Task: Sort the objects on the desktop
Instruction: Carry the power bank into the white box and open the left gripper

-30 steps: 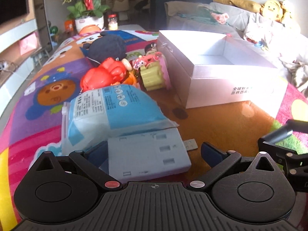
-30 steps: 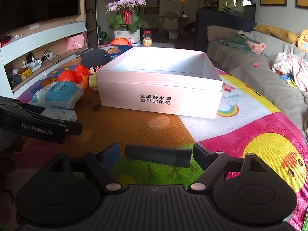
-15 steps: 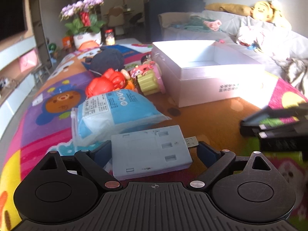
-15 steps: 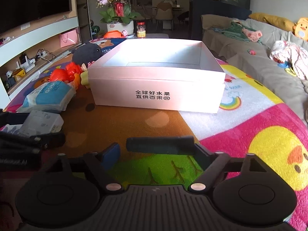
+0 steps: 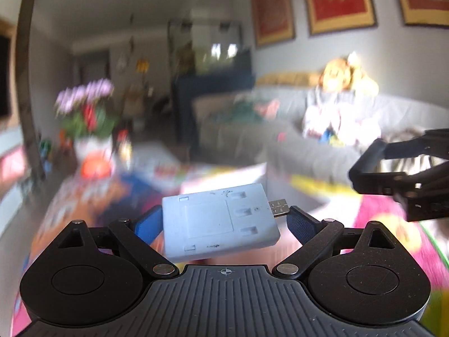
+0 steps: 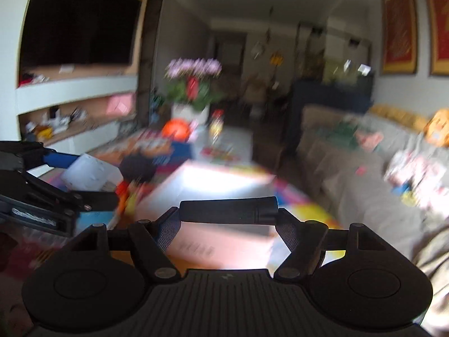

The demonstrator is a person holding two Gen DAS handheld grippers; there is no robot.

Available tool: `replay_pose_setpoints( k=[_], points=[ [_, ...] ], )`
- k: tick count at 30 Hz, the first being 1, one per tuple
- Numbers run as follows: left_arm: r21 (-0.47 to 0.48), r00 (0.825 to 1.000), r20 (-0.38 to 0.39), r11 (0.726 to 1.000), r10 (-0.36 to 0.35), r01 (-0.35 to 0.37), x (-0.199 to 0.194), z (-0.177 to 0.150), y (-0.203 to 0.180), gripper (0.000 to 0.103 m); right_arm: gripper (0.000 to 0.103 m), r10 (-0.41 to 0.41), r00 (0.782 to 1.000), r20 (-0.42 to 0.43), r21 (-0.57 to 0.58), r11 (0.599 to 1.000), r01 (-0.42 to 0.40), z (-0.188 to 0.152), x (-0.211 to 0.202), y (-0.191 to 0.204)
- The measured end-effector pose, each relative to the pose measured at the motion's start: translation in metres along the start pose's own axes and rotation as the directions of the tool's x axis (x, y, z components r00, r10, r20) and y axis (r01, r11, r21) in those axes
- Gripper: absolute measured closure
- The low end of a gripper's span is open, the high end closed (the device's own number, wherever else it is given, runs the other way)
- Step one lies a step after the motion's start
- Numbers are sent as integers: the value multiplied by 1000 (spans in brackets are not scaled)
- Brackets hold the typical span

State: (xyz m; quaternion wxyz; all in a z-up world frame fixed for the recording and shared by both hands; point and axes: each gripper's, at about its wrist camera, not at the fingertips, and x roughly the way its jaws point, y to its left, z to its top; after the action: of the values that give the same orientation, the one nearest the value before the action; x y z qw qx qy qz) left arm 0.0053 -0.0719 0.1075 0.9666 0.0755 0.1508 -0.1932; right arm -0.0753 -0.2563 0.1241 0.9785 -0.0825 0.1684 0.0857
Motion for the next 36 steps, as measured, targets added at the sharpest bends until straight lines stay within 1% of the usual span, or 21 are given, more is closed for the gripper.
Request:
replay_pose_setpoints(
  k=[2, 5, 8, 14, 15, 17, 20, 22, 23, 24, 25, 26, 27, 28, 29, 30, 32, 33, 34, 35, 36],
  points=[
    [9, 999, 18, 999, -46, 46, 31, 15, -2, 5, 29, -67, 996, 54, -6, 998, 67, 16, 4, -7],
    [-45, 998, -43, 998, -47, 46, 59, 20, 7, 3, 28, -99, 992, 76, 36, 995, 97, 33, 23, -17],
    [-89, 997, -75, 996, -29, 22, 49, 1, 22, 0, 28, -84, 995, 60, 80, 994, 79, 36, 52, -21],
    [-38, 982, -172, 995, 80, -88, 4, -53, 50, 0, 26, -33, 999, -35, 149, 988, 38, 37, 121, -22],
    [-68, 978, -191, 993, 85, -99, -4, -58, 54, 0, 26, -17, 998, -59, 180, 983, 28, 38, 130, -23],
    [-201, 973, -220, 974, 63, -108, -15, -68, 64, 0, 26, 23, 995, -101, 251, 968, 3, 41, 139, -24],
    [-412, 982, -185, 911, -45, -36, -25, -77, 63, 0, 26, 81, 988, -133, 378, 926, -25, 44, 139, -25],
    [-476, 977, -169, 879, -133, 37, -20, -81, 52, 0, 22, 78, 991, -113, 433, 901, -22, 52, 130, -24],
    [-497, 964, -184, 864, -194, 79, -13, -82, 46, 0, 20, 47, 994, -95, 439, 898, -1, 60, 124, -22],
    [-541, 937, -199, 830, -286, 138, -10, -84, 43, 0, 17, -9, 997, -80, 429, 902, 42, 68, 119, -17],
    [-606, 892, -208, 769, -401, 204, -7, -87, 43, 0, 16, -66, 996, -64, 412, 907, 87, 77, 115, -15],
    [-668, 837, -212, 700, -505, 253, -6, -89, 44, 0, 16, -120, 991, -52, 396, 909, 130, 81, 112, -13],
    [-710, 791, -210, 646, -575, 280, -8, -91, 49, 0, 16, -174, 984, -45, 375, 910, 178, 84, 111, -11],
    [-729, 768, -206, 619, -606, 292, -15, -91, 56, 0, 16, -237, 971, -30, 343, 910, 233, 84, 110, -8],
    [-722, 773, -220, 632, -596, 282, -22, -89, 68, 0, 16, -290, 957, -12, 306, 910, 279, 82, 110, -4],
    [-688, 793, -254, 680, -553, 253, -32, -86, 79, 0, 16, -329, 944, 10, 265, 911, 315, 77, 111, 2],
    [-540, 856, -365, 832, -365, 125, -51, -75, 110, 0, 12, -319, 948, 18, 214, 927, 308, 64, 112, 11],
    [-446, 877, -412, 894, -246, 41, -60, -66, 124, 0, 12, -284, 959, 9, 203, 939, 276, 57, 111, 16],
    [-338, 893, -439, 939, -100, -60, -71, -56, 138, 0, 12, -256, 967, 1, 177, 951, 251, 48, 114, 26],
    [-241, 893, -450, 959, 23, -147, -79, -47, 148, 0, 12, -233, 973, 3, 136, 964, 230, 40, 117, 41],
    [-173, 887, -449, 964, 107, -204, -86, -35, 157, 0, 12, -206, 978, 18, 87, 975, 203, 31, 120, 58]
  ],
)
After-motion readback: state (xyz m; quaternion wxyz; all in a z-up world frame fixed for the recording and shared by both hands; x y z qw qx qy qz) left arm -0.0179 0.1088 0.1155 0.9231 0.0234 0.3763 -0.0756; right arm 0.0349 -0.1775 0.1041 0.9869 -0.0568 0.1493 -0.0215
